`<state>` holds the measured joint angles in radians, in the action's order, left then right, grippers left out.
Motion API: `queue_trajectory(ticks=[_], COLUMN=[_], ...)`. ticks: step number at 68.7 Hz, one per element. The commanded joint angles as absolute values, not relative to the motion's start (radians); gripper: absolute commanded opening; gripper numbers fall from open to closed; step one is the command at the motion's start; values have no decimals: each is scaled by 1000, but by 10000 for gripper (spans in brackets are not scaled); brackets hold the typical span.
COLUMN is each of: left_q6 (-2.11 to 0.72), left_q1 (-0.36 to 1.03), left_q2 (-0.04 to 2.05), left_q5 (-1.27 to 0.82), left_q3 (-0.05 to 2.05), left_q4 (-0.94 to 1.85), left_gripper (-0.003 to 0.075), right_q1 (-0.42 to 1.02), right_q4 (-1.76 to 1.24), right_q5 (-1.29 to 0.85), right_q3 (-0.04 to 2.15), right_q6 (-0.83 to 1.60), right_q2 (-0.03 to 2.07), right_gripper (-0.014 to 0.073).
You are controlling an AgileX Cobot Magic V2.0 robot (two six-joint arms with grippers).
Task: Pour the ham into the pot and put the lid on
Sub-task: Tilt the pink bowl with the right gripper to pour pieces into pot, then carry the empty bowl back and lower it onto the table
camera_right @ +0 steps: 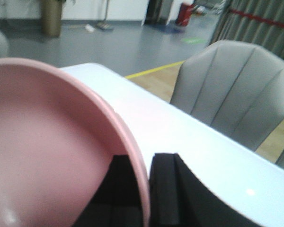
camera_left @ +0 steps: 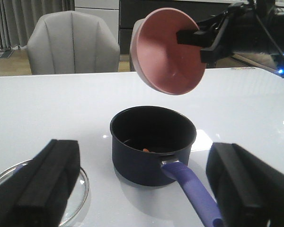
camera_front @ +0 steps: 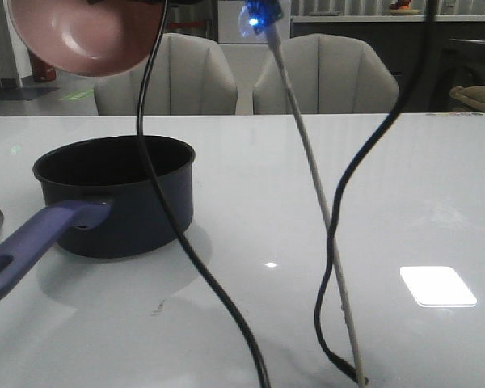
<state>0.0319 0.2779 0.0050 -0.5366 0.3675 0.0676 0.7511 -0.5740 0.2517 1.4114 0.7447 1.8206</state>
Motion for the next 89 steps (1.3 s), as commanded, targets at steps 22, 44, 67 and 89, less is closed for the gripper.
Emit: queue_trajectory(ticks=[22, 44, 67, 89], left_q6=[32, 32, 32, 32], left_q1=[285, 285, 285, 285], left_q2=[20, 20, 20, 20], left_q5=[-456, -456, -456, -456], left_q3=[393, 393, 393, 393], left_q4=[74, 74, 74, 74], left_gripper=[583, 583, 583, 583], right_q1=[528, 313, 162, 135], right_q4=[-631, -306, -190, -194], right_q5=[-349, -618, -822, -796], right_q3=[1453, 1450, 1449, 1449], right_q6=[777, 361, 173, 141], right_q2=[1586, 1581, 1713, 1862], right_gripper=[135, 135, 135, 135])
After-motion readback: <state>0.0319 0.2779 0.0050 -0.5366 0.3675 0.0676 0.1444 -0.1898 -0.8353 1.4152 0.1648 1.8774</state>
